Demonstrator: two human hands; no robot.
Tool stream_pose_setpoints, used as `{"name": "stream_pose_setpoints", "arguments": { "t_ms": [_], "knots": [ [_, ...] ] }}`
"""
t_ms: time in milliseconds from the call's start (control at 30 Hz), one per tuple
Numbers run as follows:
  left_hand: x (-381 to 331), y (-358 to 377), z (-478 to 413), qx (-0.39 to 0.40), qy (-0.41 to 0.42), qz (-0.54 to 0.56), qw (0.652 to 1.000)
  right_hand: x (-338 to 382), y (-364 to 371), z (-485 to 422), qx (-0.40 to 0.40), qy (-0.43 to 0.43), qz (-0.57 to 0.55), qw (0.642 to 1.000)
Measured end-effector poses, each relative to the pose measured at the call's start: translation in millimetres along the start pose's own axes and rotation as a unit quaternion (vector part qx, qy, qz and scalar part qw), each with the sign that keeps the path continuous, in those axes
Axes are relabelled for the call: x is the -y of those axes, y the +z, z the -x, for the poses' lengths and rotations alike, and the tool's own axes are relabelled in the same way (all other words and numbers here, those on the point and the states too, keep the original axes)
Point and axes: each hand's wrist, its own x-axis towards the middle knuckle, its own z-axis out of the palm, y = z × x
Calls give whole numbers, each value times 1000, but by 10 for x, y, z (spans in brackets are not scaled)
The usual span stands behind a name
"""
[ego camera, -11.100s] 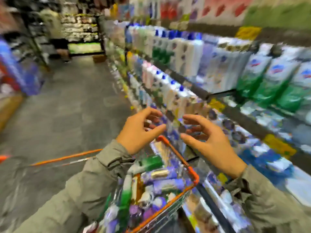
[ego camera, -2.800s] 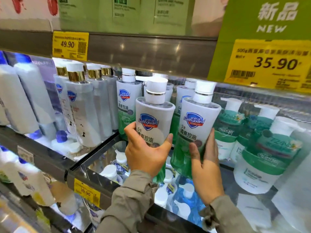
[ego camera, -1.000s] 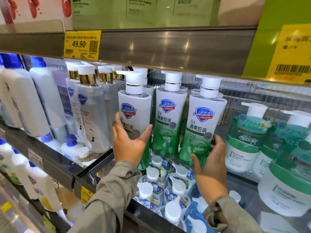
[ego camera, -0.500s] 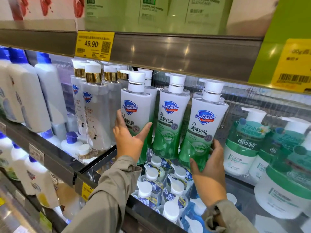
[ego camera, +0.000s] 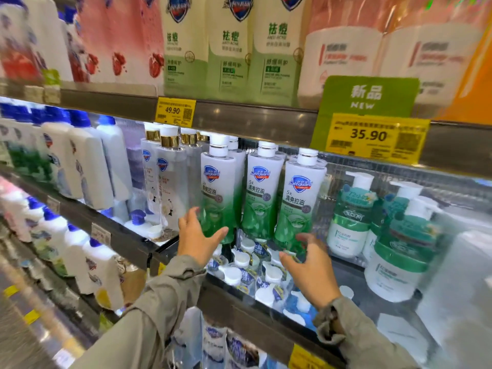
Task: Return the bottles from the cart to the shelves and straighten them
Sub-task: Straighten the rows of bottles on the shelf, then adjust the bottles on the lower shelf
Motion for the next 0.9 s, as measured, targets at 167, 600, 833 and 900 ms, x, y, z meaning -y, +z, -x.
{"name": "stream_pose_setpoints", "arguments": {
  "t_ms": [167, 600, 833, 900],
  "knots": [
    [-125, -209, 520, -8, 33, 15, 999, 232, -64, 360, 14, -51, -56, 997],
    [-717, -912, 1718, 7, 65, -65, 996, 921, -574, 1210, 152, -158, -52, 974],
    [-469, -1483, 2354, 8, 35, -25, 999, 922, -406, 1741, 228, -181, -123, 949],
    [-263, -1708, 2551, -4, 2, -32, 999, 954, -201, 1954, 247, -176, -125, 945]
  ]
}}
